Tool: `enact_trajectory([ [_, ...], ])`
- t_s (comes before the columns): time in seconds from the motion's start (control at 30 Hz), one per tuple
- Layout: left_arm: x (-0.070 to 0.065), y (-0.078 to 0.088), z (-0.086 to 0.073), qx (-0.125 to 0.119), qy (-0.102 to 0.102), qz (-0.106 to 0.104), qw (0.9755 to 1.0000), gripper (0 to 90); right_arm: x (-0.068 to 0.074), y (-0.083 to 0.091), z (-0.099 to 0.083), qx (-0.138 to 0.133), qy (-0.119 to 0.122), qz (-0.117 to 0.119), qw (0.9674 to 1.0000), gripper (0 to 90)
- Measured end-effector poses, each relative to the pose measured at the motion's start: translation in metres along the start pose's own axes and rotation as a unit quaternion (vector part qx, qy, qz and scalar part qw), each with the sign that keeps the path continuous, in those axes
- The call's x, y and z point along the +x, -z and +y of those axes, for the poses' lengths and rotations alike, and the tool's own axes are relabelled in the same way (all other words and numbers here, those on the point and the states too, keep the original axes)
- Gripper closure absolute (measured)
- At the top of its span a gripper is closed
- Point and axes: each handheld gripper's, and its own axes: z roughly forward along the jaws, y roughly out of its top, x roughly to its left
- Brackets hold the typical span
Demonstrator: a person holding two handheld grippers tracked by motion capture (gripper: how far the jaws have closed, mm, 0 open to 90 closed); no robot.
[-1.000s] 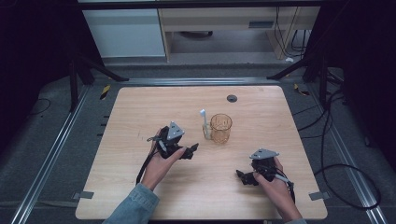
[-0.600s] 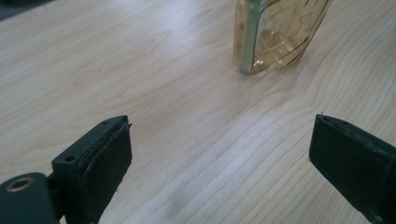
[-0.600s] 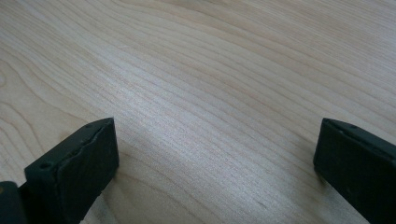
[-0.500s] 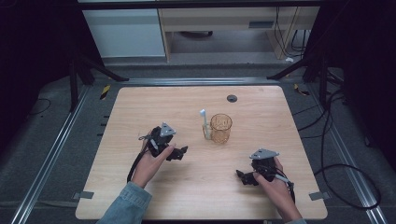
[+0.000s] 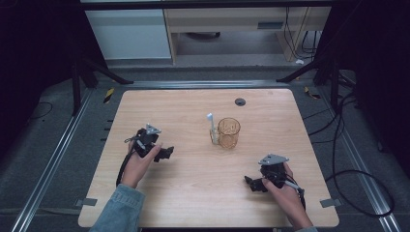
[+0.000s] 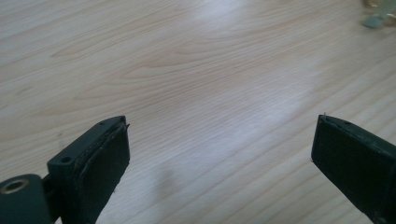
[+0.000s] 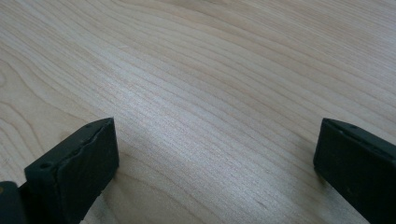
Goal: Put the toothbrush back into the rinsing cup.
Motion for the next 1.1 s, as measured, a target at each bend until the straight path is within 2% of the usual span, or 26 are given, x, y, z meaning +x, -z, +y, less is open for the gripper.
enact_trajectory([
  [0.07,0.008,0.000,-0.003,0.000,0.009,0.005,0.9999,4.3,0.000,0.000,0.000,0.000,0.000,0.000,1.0000,0.4],
  [0.17,0.020,0.003,-0.007,0.001,0.015,0.027,0.9995,4.4,0.000,0.000,0.000,0.000,0.000,-0.001,1.0000,0.4],
  [0.23,0.027,0.004,-0.010,-0.004,0.028,0.031,0.9991,5.2,0.000,0.000,0.000,0.000,0.000,-0.001,1.0000,0.4],
  [0.3,0.035,0.001,-0.015,-0.003,0.043,0.036,0.9984,5.4,0.000,0.000,0.000,0.000,0.001,-0.001,1.0000,0.4],
  [0.43,0.047,0.000,-0.022,-0.004,0.058,0.055,0.9968,6.1,0.000,0.000,0.000,0.000,0.000,-0.001,1.0000,0.3],
  [0.6,0.056,-0.001,-0.029,-0.010,0.054,0.072,0.9959,7.7,0.000,0.000,0.000,0.000,0.000,0.000,1.0000,0.4],
  [0.73,0.059,-0.006,-0.033,-0.010,0.059,0.069,0.9958,7.8,0.000,0.000,0.000,0.000,0.000,-0.001,1.0000,0.4],
  [0.93,0.061,-0.015,-0.040,0.008,0.057,0.068,0.9960,7.6,0.000,0.000,0.000,0.000,0.000,-0.001,1.0000,0.4],
  [0.97,0.062,-0.018,-0.045,-0.011,0.065,0.064,0.9958,4.4,0.000,0.000,0.000,0.000,0.000,0.000,1.0000,0.4],
  [1.1,0.062,-0.018,-0.046,-0.016,0.064,0.064,0.9958,3.9,0.000,0.000,0.000,0.000,0.000,0.000,1.0000,0.4],
])
